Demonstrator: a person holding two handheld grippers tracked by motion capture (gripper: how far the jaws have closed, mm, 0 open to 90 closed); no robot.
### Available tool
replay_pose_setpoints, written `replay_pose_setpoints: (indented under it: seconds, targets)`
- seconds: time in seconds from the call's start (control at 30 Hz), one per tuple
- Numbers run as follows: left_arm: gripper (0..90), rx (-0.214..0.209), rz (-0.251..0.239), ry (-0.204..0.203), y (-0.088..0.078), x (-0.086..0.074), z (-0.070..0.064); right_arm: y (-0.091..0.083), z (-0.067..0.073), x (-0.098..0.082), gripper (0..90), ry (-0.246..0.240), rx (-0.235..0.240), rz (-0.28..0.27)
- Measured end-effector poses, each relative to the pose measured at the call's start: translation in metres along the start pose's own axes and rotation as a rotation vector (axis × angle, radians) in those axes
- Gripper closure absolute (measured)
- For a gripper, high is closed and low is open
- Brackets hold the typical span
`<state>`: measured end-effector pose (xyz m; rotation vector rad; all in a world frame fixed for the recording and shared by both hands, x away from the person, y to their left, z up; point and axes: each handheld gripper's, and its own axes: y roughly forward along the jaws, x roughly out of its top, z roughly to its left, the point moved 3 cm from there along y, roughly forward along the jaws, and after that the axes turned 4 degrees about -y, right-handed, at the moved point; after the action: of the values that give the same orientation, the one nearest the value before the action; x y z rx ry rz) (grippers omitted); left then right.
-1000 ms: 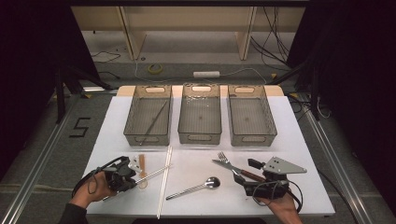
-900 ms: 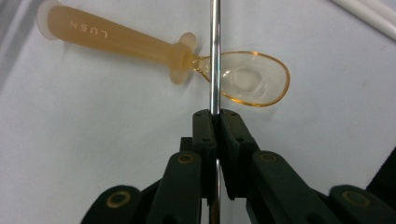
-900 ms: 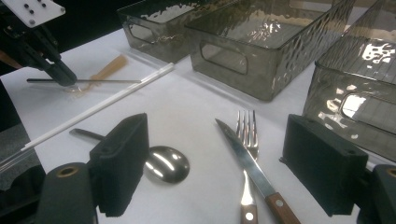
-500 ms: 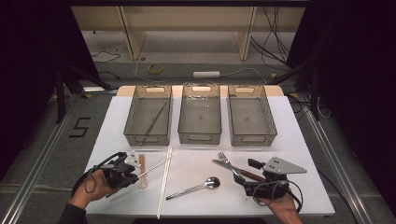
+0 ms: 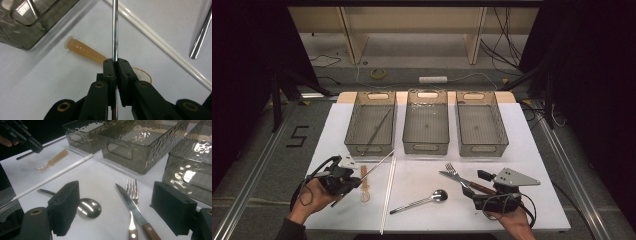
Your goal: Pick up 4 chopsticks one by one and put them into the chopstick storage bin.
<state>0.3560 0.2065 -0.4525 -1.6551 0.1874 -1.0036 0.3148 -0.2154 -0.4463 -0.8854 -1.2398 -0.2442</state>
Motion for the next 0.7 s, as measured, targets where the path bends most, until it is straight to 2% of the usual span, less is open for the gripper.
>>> replay_pose_setpoints:
  seconds: [0.47,0.7]
  targets:
    - [84.8,0.04,-0.114,-0.102,-0.01,0.015,0.006,0.0,0.0,0.0,23.7,0.001,-0.001,0.001]
    - [84.8,0.058,-0.145,-0.127,-0.011,0.024,0.014,0.001,-0.001,-0.001,23.8,0.005,-0.002,0.004]
